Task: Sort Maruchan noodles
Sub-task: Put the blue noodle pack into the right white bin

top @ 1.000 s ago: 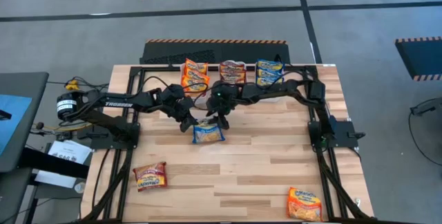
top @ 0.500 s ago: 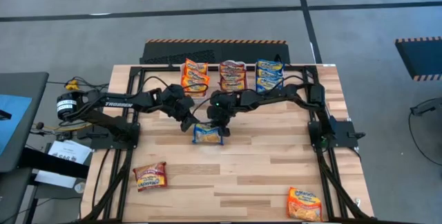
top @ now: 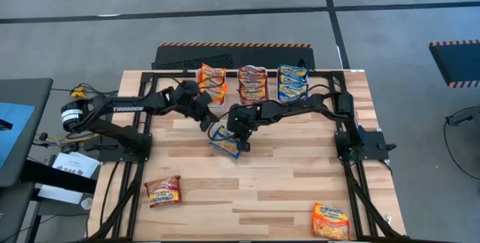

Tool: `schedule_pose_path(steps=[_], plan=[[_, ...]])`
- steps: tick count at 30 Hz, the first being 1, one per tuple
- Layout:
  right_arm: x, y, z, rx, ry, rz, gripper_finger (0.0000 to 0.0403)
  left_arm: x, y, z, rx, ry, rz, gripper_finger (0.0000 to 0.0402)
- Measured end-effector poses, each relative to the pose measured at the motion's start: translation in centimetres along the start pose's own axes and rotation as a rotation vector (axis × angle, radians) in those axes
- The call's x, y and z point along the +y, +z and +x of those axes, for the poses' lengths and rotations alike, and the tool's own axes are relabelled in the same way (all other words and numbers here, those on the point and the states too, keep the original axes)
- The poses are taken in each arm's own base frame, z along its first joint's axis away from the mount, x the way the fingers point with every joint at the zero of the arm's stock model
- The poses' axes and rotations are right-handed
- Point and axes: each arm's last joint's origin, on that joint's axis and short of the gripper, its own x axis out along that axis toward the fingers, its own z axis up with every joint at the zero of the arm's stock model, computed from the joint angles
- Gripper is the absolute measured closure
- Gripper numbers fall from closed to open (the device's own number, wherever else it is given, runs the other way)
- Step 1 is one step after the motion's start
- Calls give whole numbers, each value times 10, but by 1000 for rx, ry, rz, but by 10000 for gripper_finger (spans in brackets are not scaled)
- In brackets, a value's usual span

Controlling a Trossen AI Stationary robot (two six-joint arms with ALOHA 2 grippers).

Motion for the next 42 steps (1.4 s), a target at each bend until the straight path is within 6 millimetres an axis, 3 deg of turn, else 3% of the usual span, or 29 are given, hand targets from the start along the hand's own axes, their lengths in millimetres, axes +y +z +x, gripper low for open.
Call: schedule_pose_path(steps=[6, 15, 27, 37, 42], plan=[[11, 4, -22, 7, -53, -2, 398, 6, 18, -10, 13, 53, 44, 401], [11, 9, -55, 5, -182, 12, 398, 19, 37, -24, -15, 128, 76, 401], [16, 15, -100, -53, -298, 62, 399, 37, 45, -35, -47, 181, 92, 401], [28, 1, -156, 19, -405, 85, 399, 46, 47, -41, -57, 211, 138, 401], [22, -13, -190, 83, -512, 116, 399, 47, 49, -41, -80, 225, 154, 401]])
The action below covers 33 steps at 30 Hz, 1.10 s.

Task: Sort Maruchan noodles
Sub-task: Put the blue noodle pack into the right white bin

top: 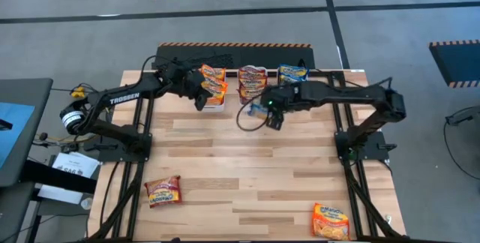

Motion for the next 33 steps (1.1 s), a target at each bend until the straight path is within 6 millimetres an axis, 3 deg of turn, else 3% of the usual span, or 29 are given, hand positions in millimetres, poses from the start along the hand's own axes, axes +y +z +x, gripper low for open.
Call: schedule_pose_path(steps=[9, 21, 27, 33], plan=[[-55, -19, -19, 98, -177, -45, 399, 0, 8, 0, -85, 31, 19, 401], [-113, -39, -15, 266, -220, -199, 399, 4, 9, -1, -105, 164, -58, 401], [-128, -44, -10, 253, -167, -191, 399, 5, 9, -1, -114, 202, -93, 401], [-121, -57, 9, 301, -134, -227, 399, 5, 9, -1, -115, 204, -101, 401]])
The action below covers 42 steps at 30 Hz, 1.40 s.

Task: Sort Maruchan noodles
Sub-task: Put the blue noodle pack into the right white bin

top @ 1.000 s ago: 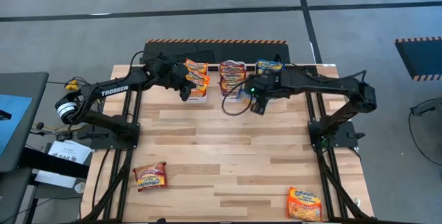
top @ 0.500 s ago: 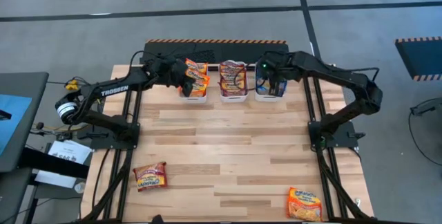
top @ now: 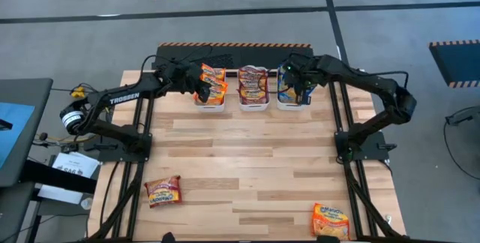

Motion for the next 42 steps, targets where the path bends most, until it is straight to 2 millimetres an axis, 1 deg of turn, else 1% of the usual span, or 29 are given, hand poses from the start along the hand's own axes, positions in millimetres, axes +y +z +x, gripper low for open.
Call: schedule_pose_path(steps=[2, 6, 12, 17, 20, 22, 25, 27, 30, 33, 35, 37, 42], plan=[[6, 0, 6, 3, 4, -25, 399, 0, 0, 0, 0, 0, 0, 401], [10, 4, 8, -13, -39, -70, 400, 0, 0, 0, 1, 0, 15, 401], [0, 6, 10, -30, -114, -100, 400, 0, 0, 0, 2, 0, 33, 401], [-5, 1, 13, -9, -95, -120, 400, 0, 0, 0, 4, 0, 33, 401], [0, -1, 12, 2, -34, -147, 400, 0, -1, 0, 11, 2, 31, 401], [4, -1, 13, 7, -27, -194, 400, 0, -1, 0, 14, 2, 31, 401], [13, -2, 18, 24, -15, -279, 400, 0, -2, 0, 15, 2, 37, 401], [15, -4, 22, 38, -16, -309, 400, 0, -2, 0, 14, 7, 37, 401], [14, -3, 25, 57, -78, -303, 400, 1, -1, 0, 11, 28, 40, 401], [6, -1, 25, 67, -166, -286, 400, 1, -1, 0, 10, 30, 40, 401], [3, 0, 25, 56, -179, -269, 400, 1, -1, 0, 10, 30, 40, 401], [1, 1, 25, 48, -184, -290, 400, 1, -1, 0, 10, 30, 33, 401], [7, 7, 19, -2, -197, -359, 400, 1, -2, 0, 10, 31, 16, 401]])
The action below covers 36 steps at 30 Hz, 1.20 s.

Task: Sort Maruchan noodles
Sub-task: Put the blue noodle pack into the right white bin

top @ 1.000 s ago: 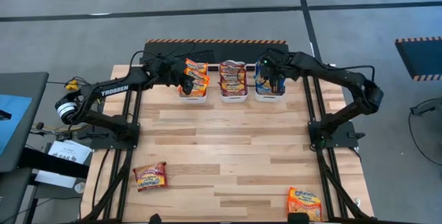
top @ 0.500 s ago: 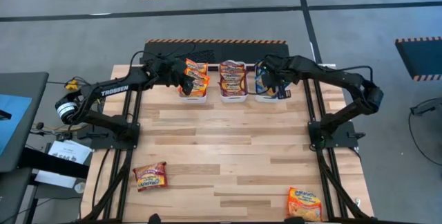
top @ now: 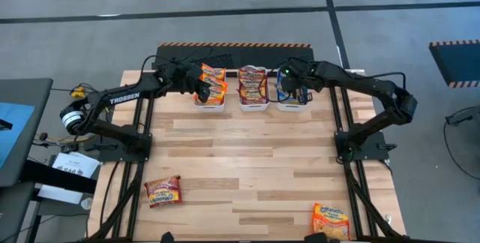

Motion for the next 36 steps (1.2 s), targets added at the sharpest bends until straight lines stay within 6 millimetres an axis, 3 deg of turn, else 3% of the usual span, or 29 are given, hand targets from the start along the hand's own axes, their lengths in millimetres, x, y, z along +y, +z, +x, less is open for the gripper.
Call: schedule_pose_path(steps=[6, 12, 22, 29, 36], plan=[[0, -1, -11, -43, -24, -94, 400, 0, 0, 0, -1, 7, -2, 401], [7, -1, -10, -156, 122, -130, 400, 2, 0, 0, -11, 54, -2, 401], [15, -4, -6, -90, 116, -149, 400, 2, 0, 0, -14, 67, -19, 401], [24, -10, -9, -74, 226, -202, 400, 2, 0, 0, -15, 74, -20, 401], [22, -15, -8, -24, 201, -245, 400, 2, 0, 0, -15, 77, -20, 401]])
